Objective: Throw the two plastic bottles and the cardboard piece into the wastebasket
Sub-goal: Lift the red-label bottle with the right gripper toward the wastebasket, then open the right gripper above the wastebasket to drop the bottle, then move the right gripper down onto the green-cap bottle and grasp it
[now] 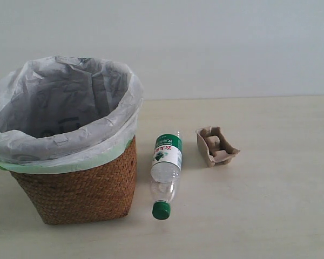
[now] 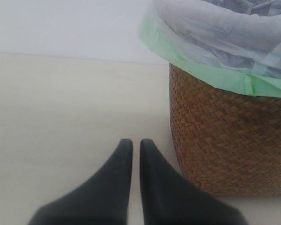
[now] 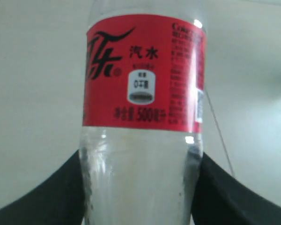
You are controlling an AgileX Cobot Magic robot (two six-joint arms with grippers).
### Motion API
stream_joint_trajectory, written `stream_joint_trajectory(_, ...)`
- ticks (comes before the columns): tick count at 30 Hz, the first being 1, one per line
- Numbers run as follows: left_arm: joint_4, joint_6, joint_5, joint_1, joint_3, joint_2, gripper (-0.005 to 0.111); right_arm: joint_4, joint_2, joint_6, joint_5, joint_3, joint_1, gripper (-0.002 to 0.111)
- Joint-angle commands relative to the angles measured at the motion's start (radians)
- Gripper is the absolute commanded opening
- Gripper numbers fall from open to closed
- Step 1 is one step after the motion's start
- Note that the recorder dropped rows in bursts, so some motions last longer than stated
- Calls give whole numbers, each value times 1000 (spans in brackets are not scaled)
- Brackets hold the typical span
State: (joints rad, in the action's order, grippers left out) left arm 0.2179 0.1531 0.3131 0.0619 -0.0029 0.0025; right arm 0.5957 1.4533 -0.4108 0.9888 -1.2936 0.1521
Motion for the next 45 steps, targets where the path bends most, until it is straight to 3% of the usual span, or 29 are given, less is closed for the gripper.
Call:
stream_joint_trajectory(1, -2, -9, -3, 3, 3, -2, 6, -208, 25, 26, -4, -10, -2, 0)
stream_joint_trajectory(5, -2, -9, -3, 3, 3, -2, 6, -774, 36, 318, -74, -19, 5, 0)
stream_joint_trajectory(9, -2, -9, -3, 3, 3, -2, 6, -1576, 40, 843, -92, -126, 83, 0)
stream_joint_trajectory(10, -2, -9, -3, 3, 3, -2, 6, -1727, 51, 928, -126, -154, 128, 2)
stream_joint_trajectory(12, -2, -9, -3, 3, 3, -2, 6, -1850, 87, 974, -190, -231, 220, 17)
stream_joint_trajectory(15, -2, -9, -3, 3, 3, -2, 6, -1826, 160, 958, -274, -345, 358, 76)
stream_joint_trajectory(16, -2, -9, -3, 3, 3, -2, 6, -1812, 186, 908, -318, -373, 396, 104)
stream_joint_trajectory(21, -2, -9, -3, 3, 3, -2, 6, -1704, 270, 786, -488, -445, 497, 90)
stream_joint_trajectory(28, -2, -9, -3, 3, 3, -2, 6, -1535, 274, 720, -458, -445, 497, 90)
stream_joint_trajectory(33, -2, -9, -3, 3, 3, -2, 6, -1139, 274, 476, -352, -445, 497, 90)
stream_joint_trajectory(37, -2, -9, -3, 3, 3, -2, 6, -590, 274, 65, -131, -445, 497, 90)
stream_joint_trajectory(40, -2, -9, -3, 3, 3, -2, 6, -445, 280, 20, -5, -445, 497, 90)
stream_joint_trajectory(45, -2, -9, -3, 3, 3, -2, 6, -396, 333, -9, 210, -445, 495, 90)
